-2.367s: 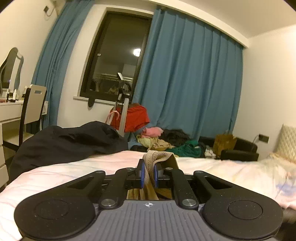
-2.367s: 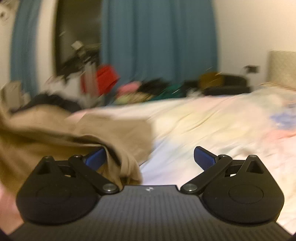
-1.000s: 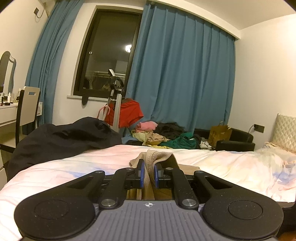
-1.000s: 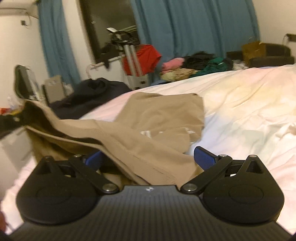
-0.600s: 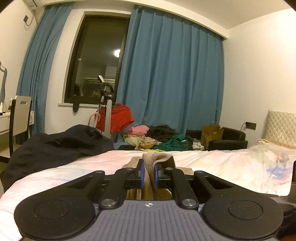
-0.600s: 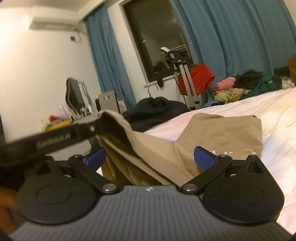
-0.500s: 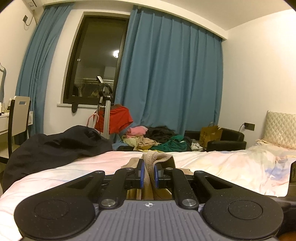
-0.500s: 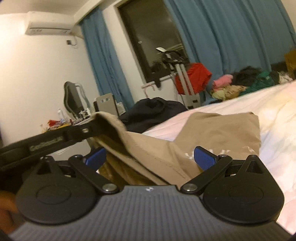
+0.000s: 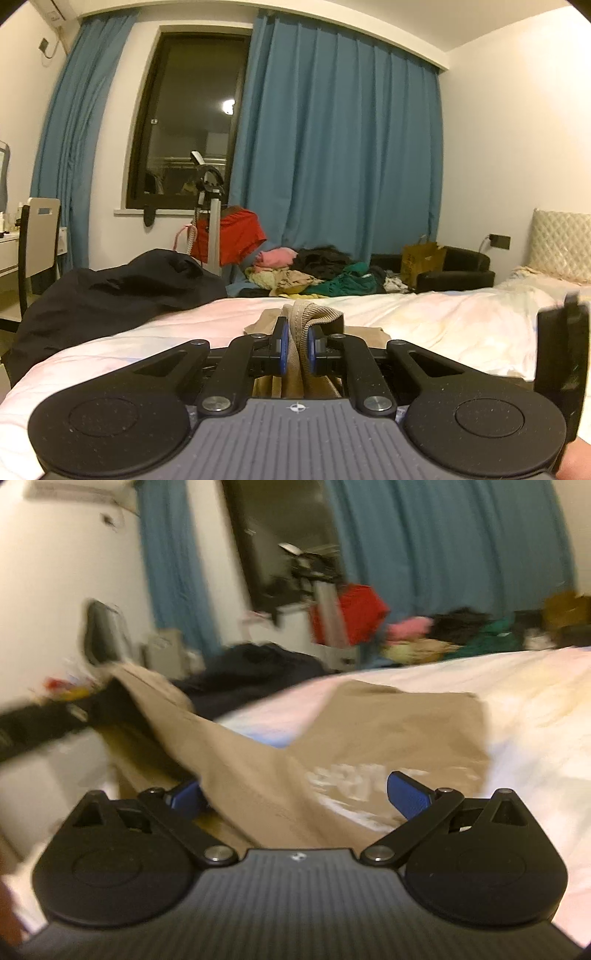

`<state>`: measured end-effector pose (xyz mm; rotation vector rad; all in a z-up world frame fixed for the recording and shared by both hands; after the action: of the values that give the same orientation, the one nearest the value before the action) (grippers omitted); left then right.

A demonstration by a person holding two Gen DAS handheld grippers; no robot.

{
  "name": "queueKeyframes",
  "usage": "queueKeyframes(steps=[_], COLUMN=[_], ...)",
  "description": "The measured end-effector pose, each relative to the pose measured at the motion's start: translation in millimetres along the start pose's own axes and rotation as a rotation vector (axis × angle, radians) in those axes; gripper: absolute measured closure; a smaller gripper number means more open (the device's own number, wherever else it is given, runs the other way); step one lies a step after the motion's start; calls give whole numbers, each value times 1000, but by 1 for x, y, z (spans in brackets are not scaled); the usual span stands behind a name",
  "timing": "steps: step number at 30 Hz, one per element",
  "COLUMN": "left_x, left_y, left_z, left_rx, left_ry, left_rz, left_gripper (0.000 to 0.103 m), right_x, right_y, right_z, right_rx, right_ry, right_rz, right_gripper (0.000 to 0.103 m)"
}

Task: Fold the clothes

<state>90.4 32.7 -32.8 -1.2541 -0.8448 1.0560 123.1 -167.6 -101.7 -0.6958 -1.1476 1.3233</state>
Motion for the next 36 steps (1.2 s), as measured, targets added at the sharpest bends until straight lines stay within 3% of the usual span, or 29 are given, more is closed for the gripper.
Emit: queueKeyframes(steps=[7,11,15,17,20,22,24,25,26,27,29,31,36], left_x=[10,13,14,15,26,32,34,34,34,33,34,36,34], left_y=[-2,-5,-11,-14,-16,-16,-12,-10,-8,-5,0,5,17], left_z=[-4,0,8,12,13,11,5,2,0,-2,-7,-11,-16], left_rx=[-13,-38,-94,-119,-113,-86,-28,1,30,58,117,181,288], left_ry=[-63,-60,-36,-45,-59,-61,-71,-75,-76,-76,-75,-76,-55], left_rz=[54,85,118,124,167,197,176,166,151,136,115,103,5], left_gripper=[92,93,93,93,93,93,92,92,92,92,91,89,80], right_x=[-58,-84,-79,-72,-80,-86,-92,-88,-84,-78,-72,-68,-60], right_y=[0,-11,-22,-15,12,14,17,7,-2,-12,-22,-25,-27], right_z=[25,55,73,65,34,33,33,42,50,59,71,77,80], right_rx=[62,8,-62,-16,209,216,223,156,89,20,-60,-87,-123], right_ry=[319,372,422,456,459,440,420,421,421,403,347,303,249], right_rz=[-129,-201,-100,-25,-6,-67,-128,-110,-92,-75,-67,-75,-73], right_gripper=[0,0,0,0,0,1,18,39,52,58,83,93,94])
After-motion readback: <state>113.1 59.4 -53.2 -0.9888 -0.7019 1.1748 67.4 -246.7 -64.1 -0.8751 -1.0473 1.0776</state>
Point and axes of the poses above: each gripper's, at about its wrist camera, not at the fingertips, and z roughly against the way its jaws point, x to its left, y to its underside, the point moved 3 cm from there along -z, roughly the way its jaws point, and after that the axes turned 1 degree about -x, right-handed, at the moved point
